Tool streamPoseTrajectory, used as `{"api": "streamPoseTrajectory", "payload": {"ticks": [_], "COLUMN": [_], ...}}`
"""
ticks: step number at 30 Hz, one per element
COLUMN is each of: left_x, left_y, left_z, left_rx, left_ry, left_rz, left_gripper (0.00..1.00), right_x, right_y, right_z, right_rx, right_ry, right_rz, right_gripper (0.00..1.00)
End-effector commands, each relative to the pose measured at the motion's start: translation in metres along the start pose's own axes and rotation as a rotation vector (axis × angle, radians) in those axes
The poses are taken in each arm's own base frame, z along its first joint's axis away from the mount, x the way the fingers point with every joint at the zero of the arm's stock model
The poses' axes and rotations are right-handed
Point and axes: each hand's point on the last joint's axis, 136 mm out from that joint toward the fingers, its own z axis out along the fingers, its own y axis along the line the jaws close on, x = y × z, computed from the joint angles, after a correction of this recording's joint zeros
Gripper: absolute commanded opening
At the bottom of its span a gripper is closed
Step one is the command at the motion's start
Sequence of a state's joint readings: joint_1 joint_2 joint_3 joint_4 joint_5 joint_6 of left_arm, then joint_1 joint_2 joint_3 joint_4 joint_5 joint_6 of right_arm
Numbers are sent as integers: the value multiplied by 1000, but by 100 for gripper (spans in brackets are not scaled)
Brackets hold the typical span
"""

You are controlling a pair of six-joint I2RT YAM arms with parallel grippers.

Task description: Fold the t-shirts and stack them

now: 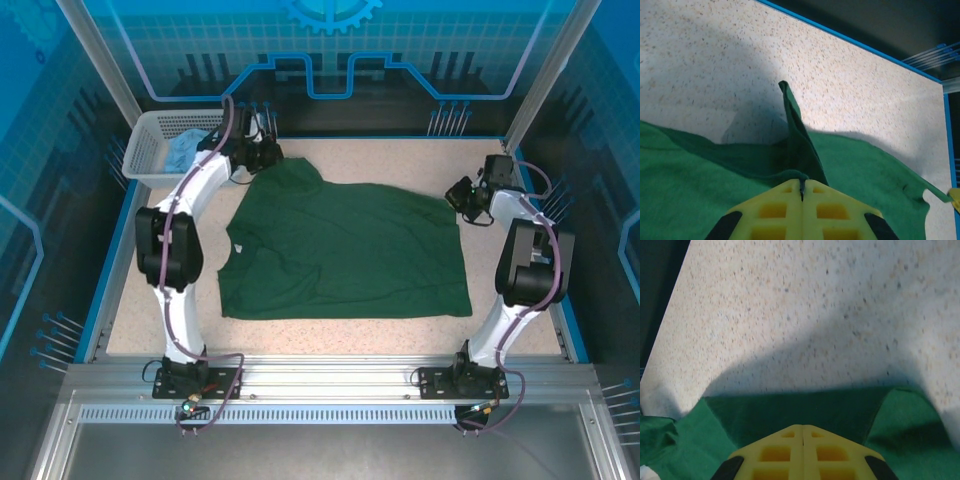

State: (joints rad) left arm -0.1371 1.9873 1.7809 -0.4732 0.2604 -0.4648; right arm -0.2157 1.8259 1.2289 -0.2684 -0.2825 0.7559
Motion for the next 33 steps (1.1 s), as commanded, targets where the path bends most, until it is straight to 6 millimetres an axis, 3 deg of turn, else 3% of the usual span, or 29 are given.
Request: {"api": "streamPoseTrajectory", "payload": {"ticks": [1, 8, 11, 15, 24, 29, 33], "left_x": [2, 67, 101, 128, 158, 170, 166], "left_y": [-27, -6, 17, 38, 70, 82, 102], "left_z": [-43, -78, -88, -103, -110, -113, -125], "left_rx": [76, 57, -4, -73, -167, -209, -318], "left_ry": [-55, 26, 76, 100, 131, 154, 93], "left_rz": [89, 27, 17, 26, 24, 20, 5], "left_gripper": [0, 0, 0, 0, 0, 6, 14], "right_x": [-2, 7, 12, 19, 29, 36, 32], "right_y": [4, -4, -13, -27, -56, -70, -89], "right_z": [-19, -40, -47, -52, -42, -42, -48], "right_rx": [-75, -117, -103, -98, -54, -10, 37], "right_ry": [-24, -4, -1, 16, 60, 71, 47], "right_rz": [-4, -26, -45, -47, -43, -31, 54], "right_gripper": [0, 0, 0, 0, 0, 1, 30]}}
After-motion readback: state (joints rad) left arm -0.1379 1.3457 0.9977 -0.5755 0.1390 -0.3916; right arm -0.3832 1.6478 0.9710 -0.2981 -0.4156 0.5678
